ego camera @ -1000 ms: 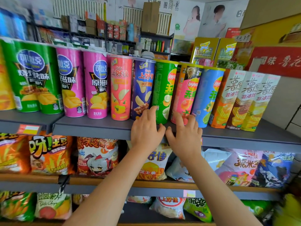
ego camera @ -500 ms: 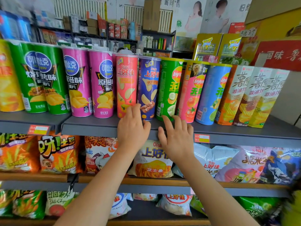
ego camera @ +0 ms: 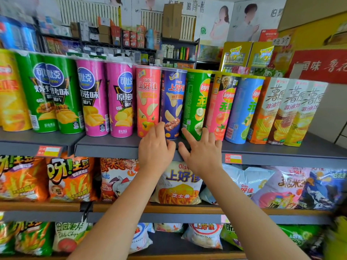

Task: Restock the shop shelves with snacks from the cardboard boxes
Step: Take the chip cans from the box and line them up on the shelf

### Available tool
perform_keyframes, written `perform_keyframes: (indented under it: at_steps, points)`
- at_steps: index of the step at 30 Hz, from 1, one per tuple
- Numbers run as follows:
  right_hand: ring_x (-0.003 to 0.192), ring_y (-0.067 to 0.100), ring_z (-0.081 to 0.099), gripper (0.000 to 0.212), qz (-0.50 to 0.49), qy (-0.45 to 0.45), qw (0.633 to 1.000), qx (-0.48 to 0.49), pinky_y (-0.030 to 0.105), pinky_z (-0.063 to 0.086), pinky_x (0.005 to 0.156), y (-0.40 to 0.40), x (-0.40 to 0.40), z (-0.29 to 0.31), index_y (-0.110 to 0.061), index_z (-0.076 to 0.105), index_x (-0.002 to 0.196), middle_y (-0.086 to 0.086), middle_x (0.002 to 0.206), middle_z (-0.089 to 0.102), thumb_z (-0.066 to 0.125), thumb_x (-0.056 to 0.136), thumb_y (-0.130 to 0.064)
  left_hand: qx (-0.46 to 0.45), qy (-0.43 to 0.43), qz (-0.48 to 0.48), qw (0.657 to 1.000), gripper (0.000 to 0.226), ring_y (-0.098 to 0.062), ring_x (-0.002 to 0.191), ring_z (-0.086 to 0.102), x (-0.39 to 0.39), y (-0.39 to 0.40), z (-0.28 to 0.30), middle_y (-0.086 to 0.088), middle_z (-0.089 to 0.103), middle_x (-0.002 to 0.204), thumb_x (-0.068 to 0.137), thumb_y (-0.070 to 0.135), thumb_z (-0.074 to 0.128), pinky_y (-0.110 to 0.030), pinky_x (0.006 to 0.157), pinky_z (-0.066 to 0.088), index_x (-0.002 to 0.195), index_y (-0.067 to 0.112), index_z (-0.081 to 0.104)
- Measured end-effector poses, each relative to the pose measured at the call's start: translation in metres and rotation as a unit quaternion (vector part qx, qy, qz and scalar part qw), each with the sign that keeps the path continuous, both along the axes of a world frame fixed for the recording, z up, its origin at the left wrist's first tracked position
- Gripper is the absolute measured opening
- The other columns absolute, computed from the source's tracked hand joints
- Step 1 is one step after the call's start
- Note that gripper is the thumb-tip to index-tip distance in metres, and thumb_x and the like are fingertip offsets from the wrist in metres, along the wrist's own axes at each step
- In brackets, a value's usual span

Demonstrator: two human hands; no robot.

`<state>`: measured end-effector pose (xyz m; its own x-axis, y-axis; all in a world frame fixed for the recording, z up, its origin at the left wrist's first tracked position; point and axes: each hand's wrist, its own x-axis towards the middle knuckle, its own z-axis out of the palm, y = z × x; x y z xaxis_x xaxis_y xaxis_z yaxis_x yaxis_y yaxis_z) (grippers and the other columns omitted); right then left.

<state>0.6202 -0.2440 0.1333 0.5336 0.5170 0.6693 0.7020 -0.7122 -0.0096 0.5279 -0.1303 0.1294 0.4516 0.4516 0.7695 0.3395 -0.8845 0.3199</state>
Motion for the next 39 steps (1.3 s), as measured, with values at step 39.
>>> perform_keyframes:
  at_steps: [39]
  points:
    - [0.088, 0.038, 0.059, 0.058, 0.043, -0.039, 0.997, -0.048, 0.044, 0.049, 0.071, 0.037, -0.032, 0.008, -0.033, 0.058, 0.137, 0.023, 0.105, 0.063, 0.030, 0.089, -0.048, 0.027, 0.021, 0.057, 0.998, 0.047, -0.032, 0.110, 0.057, -0.035, 0.033, -0.007, -0.016, 0.049, 0.134, 0.087, 0.036, 0.051, -0.041, 0.083, 0.048, 0.132, 0.028, 0.060]
